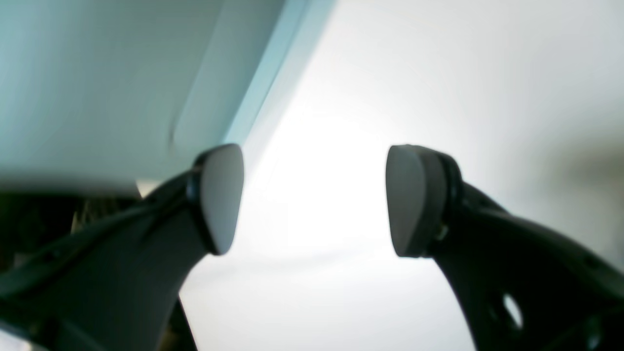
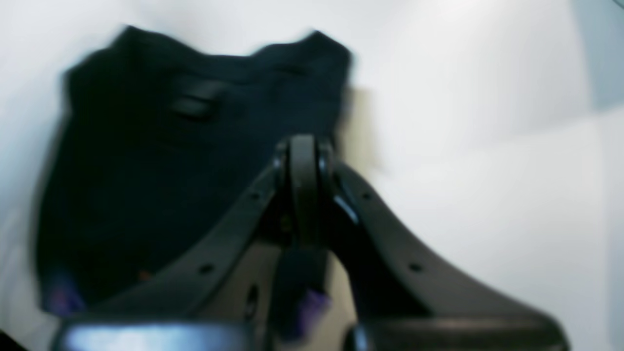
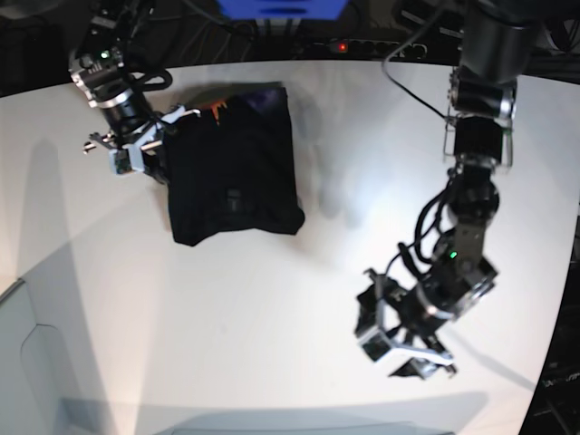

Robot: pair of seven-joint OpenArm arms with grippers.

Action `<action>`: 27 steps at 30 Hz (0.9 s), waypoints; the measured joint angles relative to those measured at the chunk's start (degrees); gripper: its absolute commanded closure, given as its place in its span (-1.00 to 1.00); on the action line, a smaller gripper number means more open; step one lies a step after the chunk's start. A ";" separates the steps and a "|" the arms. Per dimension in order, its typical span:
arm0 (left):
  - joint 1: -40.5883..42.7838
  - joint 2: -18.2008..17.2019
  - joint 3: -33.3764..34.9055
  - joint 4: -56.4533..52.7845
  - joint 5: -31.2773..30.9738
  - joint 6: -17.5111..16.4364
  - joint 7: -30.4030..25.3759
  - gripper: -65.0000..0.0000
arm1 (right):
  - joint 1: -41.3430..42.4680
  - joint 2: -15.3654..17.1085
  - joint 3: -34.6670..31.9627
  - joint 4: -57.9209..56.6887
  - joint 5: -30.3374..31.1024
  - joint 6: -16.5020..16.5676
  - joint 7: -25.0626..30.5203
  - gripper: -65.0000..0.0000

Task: Fold the T-shirt properly

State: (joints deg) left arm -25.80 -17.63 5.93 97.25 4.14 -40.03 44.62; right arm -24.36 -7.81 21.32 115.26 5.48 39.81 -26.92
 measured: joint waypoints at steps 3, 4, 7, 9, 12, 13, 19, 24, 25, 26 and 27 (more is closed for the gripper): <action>8.96 -0.52 -13.75 3.26 -0.11 0.13 -0.92 -0.34 | -1.38 0.28 -2.23 0.02 0.37 0.02 -0.28 1.00; 12.07 -0.39 -17.90 3.48 0.37 0.50 -0.22 -0.34 | -1.40 0.37 -2.21 -0.11 0.11 0.02 -0.50 1.00; 20.72 0.20 -26.95 3.32 -1.77 0.02 0.26 -0.34 | -1.29 0.72 -1.90 -0.04 0.13 0.00 -0.22 1.00; 25.31 0.33 -31.32 3.56 -5.92 -0.02 -0.04 -0.34 | -1.75 0.42 -2.03 -0.04 0.33 0.00 -0.02 1.00; 30.12 0.33 -36.98 3.67 -10.01 0.07 0.15 -0.34 | -3.32 0.37 -2.16 -0.28 0.35 0.02 -0.11 1.00; 31.61 0.33 -38.88 3.72 -10.95 0.20 0.26 -0.34 | -3.58 0.44 -2.10 -0.63 0.33 0.00 -0.11 1.00; 38.10 0.44 -44.33 3.69 -13.86 0.15 0.11 -0.34 | -2.78 0.52 -2.10 -8.35 0.61 -0.09 0.98 1.00; 40.39 0.52 -47.15 3.69 -14.23 0.15 0.13 -0.34 | -1.73 1.77 -2.08 -12.79 1.29 -0.13 1.97 1.00; 40.57 0.50 -47.56 3.69 -14.08 0.17 0.13 -0.34 | -1.70 1.77 -2.12 -13.62 1.60 -0.15 2.58 1.00; 40.85 0.50 -47.58 3.69 -14.10 0.17 0.11 -0.34 | -1.68 1.79 -2.12 -14.34 1.81 -0.17 3.08 1.00; 41.20 0.50 -47.56 3.69 -14.25 0.15 -0.07 -0.34 | -1.70 1.79 -2.10 -14.73 2.12 -0.17 3.65 1.00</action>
State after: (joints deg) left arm 15.40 -17.12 -41.63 100.95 -10.11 -39.88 44.56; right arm -26.06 -6.02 19.22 100.53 7.60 39.64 -23.27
